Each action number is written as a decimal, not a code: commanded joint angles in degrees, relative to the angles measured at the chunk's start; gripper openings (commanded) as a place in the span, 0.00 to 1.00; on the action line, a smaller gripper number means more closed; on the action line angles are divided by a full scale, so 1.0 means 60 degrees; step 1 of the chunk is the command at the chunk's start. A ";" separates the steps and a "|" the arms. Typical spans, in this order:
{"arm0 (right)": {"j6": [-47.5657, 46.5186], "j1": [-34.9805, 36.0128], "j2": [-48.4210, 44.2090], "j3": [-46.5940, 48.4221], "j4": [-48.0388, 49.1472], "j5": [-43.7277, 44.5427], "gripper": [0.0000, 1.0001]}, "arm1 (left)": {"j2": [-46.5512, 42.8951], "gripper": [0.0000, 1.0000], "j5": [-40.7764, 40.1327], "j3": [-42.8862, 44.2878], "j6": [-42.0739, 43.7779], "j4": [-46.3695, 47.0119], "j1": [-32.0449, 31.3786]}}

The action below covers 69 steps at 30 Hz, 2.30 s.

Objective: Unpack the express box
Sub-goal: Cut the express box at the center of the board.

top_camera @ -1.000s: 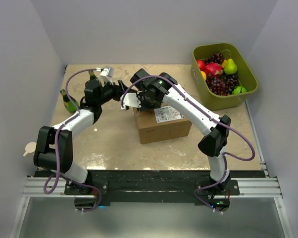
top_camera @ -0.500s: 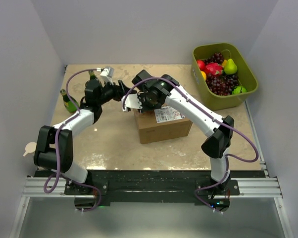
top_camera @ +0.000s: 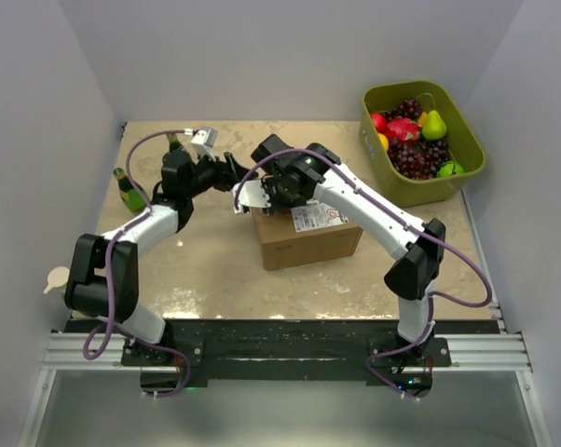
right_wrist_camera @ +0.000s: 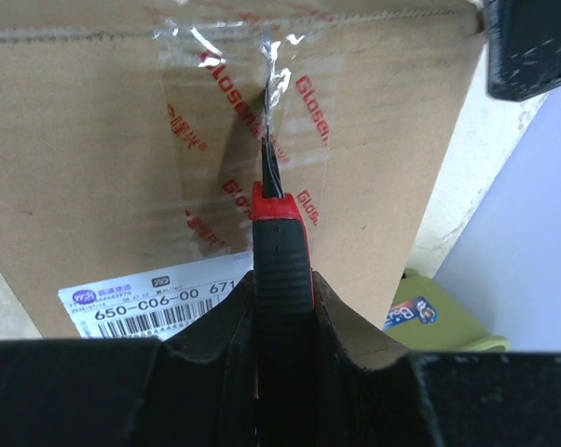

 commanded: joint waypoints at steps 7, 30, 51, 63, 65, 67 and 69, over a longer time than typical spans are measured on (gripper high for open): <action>-0.0258 0.0056 -0.0183 -0.0563 -0.1767 0.0762 0.00 | 0.0249 0.91 -0.0200 0.0359 0.0400 0.0067 -0.0188; -0.0873 -0.1350 -0.0637 -0.0813 -0.1768 0.0706 0.00 | 0.0278 0.90 0.1350 0.1002 0.1457 -0.1309 -0.0935; -0.1810 -0.2902 -0.1310 -0.1969 -0.1768 0.1539 0.00 | 0.0586 0.83 -0.0581 0.0828 0.2847 -0.3244 -0.1814; -0.2601 -0.4014 -0.1456 -0.2014 -0.1768 0.2536 0.00 | 0.0352 0.83 -0.0713 0.0403 0.3022 -0.3097 -0.1814; -0.2718 -0.4176 -0.1515 -0.2130 -0.1768 0.2595 0.00 | 0.0351 0.83 -0.0727 0.0403 0.3066 -0.3112 -0.1814; -0.2865 -0.4396 -0.1588 -0.2218 -0.1782 0.2697 0.00 | 0.0352 0.83 -0.0727 0.0417 0.3095 -0.3112 -0.1814; -0.2939 -0.4629 -0.1618 -0.2336 -0.1768 0.2814 0.00 | 0.0366 0.83 -0.0742 0.0417 0.3110 -0.3112 -0.1814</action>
